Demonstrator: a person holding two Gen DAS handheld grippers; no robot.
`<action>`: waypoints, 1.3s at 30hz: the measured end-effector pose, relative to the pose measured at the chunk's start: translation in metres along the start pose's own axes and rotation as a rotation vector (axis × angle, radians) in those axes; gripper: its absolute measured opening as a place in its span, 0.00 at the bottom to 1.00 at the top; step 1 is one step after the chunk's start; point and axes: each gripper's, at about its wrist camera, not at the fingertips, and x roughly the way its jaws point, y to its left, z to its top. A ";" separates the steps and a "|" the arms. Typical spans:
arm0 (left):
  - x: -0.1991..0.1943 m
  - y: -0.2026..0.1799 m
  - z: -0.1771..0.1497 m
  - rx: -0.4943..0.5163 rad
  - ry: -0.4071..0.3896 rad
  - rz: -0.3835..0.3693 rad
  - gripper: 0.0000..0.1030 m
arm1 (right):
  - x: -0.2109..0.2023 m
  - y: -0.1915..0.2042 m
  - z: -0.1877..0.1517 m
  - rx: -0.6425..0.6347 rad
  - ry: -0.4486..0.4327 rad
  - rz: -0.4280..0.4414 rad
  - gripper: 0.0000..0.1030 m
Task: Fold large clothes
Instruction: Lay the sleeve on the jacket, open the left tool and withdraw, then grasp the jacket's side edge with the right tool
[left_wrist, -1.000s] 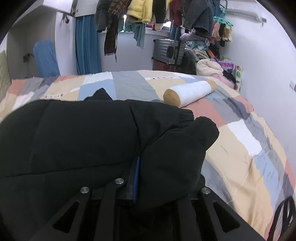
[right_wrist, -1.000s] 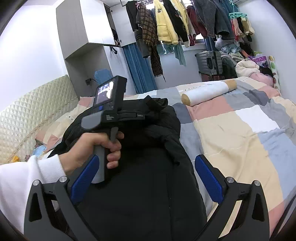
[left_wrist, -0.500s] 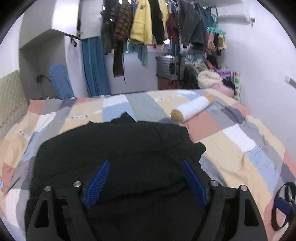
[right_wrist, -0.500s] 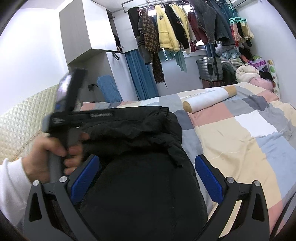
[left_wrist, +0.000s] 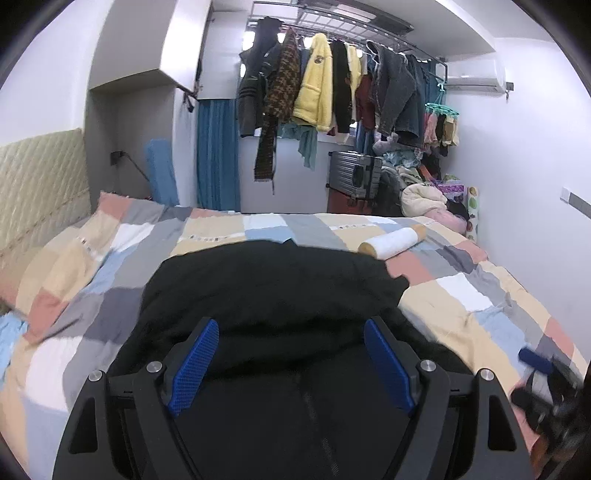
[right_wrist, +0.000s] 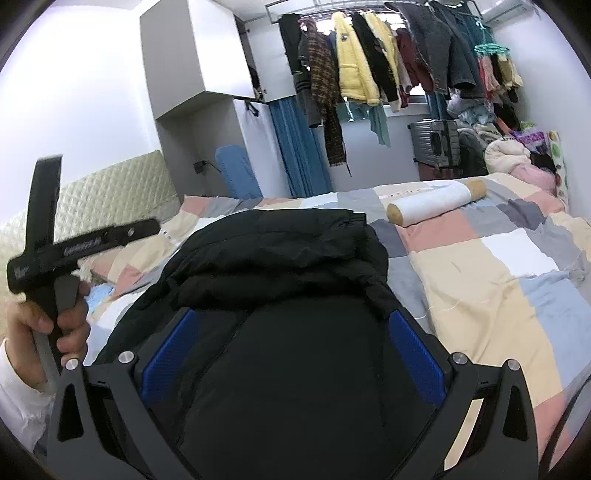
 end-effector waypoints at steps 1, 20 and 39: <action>-0.004 0.005 -0.007 0.000 -0.008 0.011 0.78 | -0.001 0.003 0.000 -0.010 -0.001 0.000 1.00; 0.008 0.085 -0.070 -0.142 -0.006 0.117 0.78 | 0.103 -0.014 0.083 0.010 0.074 -0.058 0.99; 0.040 0.073 -0.083 -0.149 0.029 0.068 0.78 | 0.217 -0.073 0.061 -0.035 0.165 -0.070 0.34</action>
